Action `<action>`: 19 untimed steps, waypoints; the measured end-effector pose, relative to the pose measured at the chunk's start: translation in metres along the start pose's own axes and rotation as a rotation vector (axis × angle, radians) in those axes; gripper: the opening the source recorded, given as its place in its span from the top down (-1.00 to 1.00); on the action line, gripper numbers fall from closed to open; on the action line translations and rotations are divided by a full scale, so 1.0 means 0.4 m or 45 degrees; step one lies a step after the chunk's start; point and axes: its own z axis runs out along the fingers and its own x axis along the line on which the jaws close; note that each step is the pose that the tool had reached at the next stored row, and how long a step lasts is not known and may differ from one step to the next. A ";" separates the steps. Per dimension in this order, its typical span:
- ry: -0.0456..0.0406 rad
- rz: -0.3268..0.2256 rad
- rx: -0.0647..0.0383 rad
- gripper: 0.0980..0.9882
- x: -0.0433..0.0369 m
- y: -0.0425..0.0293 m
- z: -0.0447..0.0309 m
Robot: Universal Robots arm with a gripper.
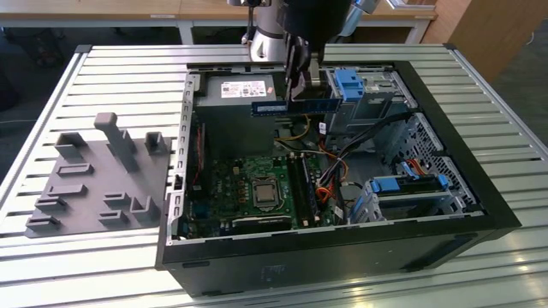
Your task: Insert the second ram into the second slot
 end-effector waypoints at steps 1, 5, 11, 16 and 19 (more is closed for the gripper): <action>0.000 0.000 0.000 0.91 0.000 0.000 0.000; 0.000 0.000 0.000 0.91 0.004 0.000 0.000; -0.001 0.029 0.000 0.91 0.006 0.000 0.000; -0.003 0.084 0.001 0.91 0.006 0.000 0.000; -0.004 0.120 0.002 0.91 0.006 0.000 0.000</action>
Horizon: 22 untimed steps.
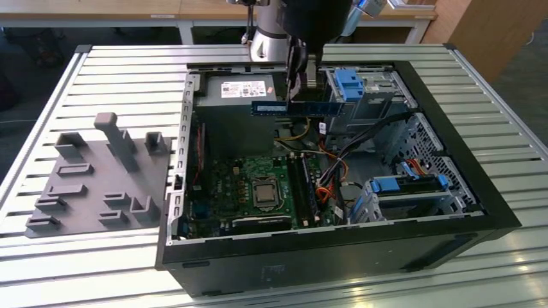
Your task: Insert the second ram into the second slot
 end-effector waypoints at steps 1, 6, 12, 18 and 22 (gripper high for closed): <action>0.000 0.011 0.000 0.91 0.000 0.000 0.000; -0.002 0.060 0.001 0.91 0.000 0.000 0.000; -0.004 0.097 0.002 0.91 0.000 0.000 0.000; -0.005 0.123 0.002 0.91 0.000 0.000 0.000; -0.005 0.139 0.002 0.91 0.000 0.000 0.000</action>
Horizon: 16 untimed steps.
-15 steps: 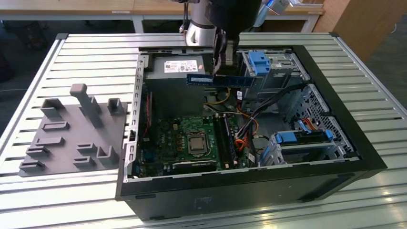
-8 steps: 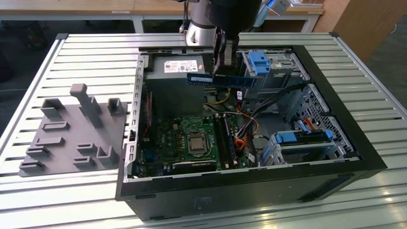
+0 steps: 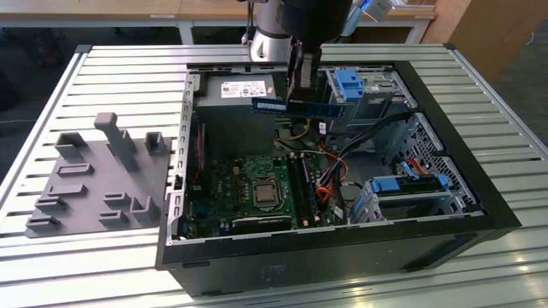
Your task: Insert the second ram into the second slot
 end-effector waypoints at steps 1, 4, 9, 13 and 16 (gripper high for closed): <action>0.000 0.004 0.000 0.91 0.000 0.000 0.000; -0.001 0.018 0.000 0.91 0.000 0.000 0.000; -0.002 0.038 0.001 0.91 0.000 0.000 0.000; -0.002 0.053 0.001 0.91 0.000 0.000 0.000; -0.002 0.064 0.001 0.91 0.000 0.000 0.000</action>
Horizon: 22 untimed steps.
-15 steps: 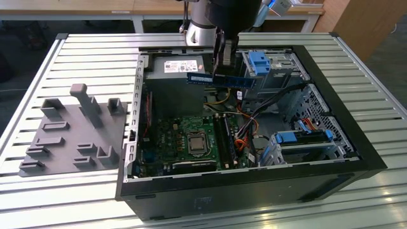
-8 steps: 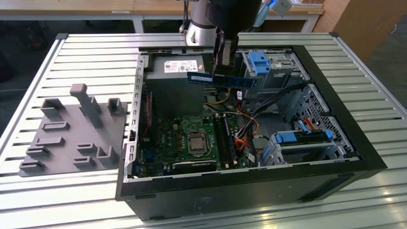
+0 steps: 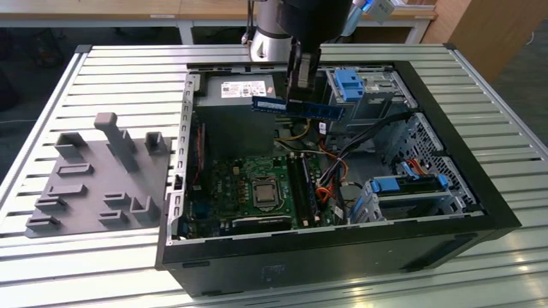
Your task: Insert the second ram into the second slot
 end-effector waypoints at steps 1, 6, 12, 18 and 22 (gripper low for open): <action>0.000 0.004 0.000 0.91 0.000 0.000 0.000; -0.001 0.021 0.000 0.91 0.000 0.000 0.000; -0.001 0.035 0.001 0.91 0.000 0.000 0.000; -0.002 0.045 0.001 0.91 0.000 0.000 0.000; -0.002 0.052 0.001 0.91 0.000 0.000 0.000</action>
